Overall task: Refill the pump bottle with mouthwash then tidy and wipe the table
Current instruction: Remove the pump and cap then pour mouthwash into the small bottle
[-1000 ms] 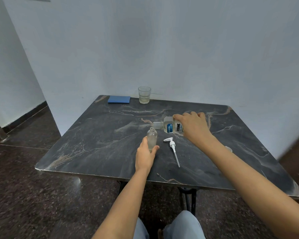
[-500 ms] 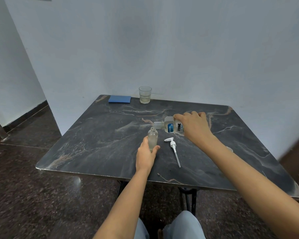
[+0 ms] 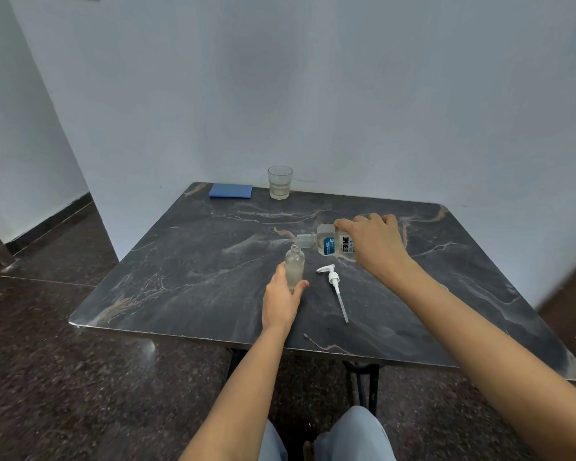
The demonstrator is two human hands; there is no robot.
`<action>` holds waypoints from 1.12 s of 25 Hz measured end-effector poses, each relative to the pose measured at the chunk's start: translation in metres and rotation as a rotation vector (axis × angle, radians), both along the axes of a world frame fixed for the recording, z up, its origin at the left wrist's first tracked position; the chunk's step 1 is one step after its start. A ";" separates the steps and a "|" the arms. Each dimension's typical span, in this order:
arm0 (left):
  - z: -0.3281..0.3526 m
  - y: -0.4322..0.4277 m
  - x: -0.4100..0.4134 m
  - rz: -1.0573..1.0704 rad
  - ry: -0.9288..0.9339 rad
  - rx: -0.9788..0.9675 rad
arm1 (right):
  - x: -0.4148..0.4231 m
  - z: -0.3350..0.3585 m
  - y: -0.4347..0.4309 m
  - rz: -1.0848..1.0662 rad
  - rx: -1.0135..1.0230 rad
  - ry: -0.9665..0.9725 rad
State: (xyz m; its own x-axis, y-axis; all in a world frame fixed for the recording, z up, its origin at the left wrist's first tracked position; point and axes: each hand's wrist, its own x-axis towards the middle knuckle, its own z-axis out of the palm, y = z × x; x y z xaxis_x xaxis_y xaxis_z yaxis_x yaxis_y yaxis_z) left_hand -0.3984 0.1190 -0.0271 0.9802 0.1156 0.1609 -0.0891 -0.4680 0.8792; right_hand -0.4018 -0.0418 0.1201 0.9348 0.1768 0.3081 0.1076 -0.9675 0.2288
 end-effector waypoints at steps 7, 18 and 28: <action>0.000 0.000 -0.001 0.003 0.000 0.008 | 0.000 0.000 0.000 -0.002 -0.003 -0.004; 0.001 0.000 -0.001 0.006 0.010 0.004 | -0.003 0.004 0.004 -0.005 -0.015 -0.006; 0.000 0.000 0.000 0.004 0.007 -0.009 | -0.002 0.005 0.005 -0.007 -0.020 -0.004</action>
State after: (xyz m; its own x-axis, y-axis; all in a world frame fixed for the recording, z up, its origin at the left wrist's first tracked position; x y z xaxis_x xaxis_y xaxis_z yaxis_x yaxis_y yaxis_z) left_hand -0.3985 0.1191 -0.0267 0.9808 0.1211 0.1528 -0.0809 -0.4601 0.8842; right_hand -0.4042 -0.0373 0.1248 0.9348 0.1766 0.3080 0.1000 -0.9633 0.2489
